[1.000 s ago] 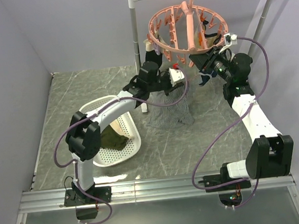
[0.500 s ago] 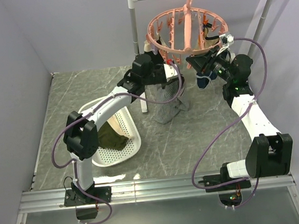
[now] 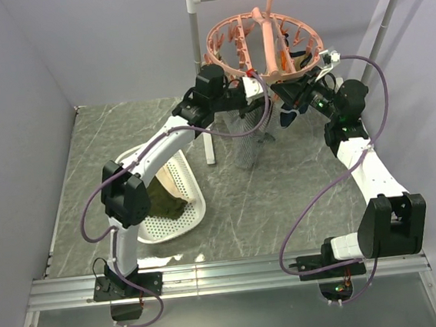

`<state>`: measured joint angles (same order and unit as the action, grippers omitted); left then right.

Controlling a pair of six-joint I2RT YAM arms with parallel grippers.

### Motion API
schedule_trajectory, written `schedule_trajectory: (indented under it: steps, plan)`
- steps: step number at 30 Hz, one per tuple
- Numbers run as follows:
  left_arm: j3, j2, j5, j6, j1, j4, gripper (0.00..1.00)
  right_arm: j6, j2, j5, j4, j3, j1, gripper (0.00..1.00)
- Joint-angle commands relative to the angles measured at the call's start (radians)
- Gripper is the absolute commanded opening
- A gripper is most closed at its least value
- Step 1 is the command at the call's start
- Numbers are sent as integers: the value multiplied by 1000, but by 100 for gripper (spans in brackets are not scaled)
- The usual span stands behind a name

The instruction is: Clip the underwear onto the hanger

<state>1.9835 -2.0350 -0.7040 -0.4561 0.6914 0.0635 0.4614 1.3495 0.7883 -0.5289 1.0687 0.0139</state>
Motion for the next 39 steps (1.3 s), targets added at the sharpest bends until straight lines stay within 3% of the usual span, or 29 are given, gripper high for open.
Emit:
schedule_trajectory:
  steps: [1, 5, 16, 39]
  plan:
    - [38, -1, -5, 19, 11, 56, 0, 25, -7, -14, -78, -12, 1, 0]
    - [35, -4, -2, 34, 10, 87, 0, 37, -6, -9, -94, -6, 1, 0]
    - [276, -116, 26, 235, 7, 262, 0, -4, -6, 9, -158, -38, 1, 0]
    - [239, -99, -3, 450, -10, 194, 0, -69, -7, 49, -260, -90, 1, 0]
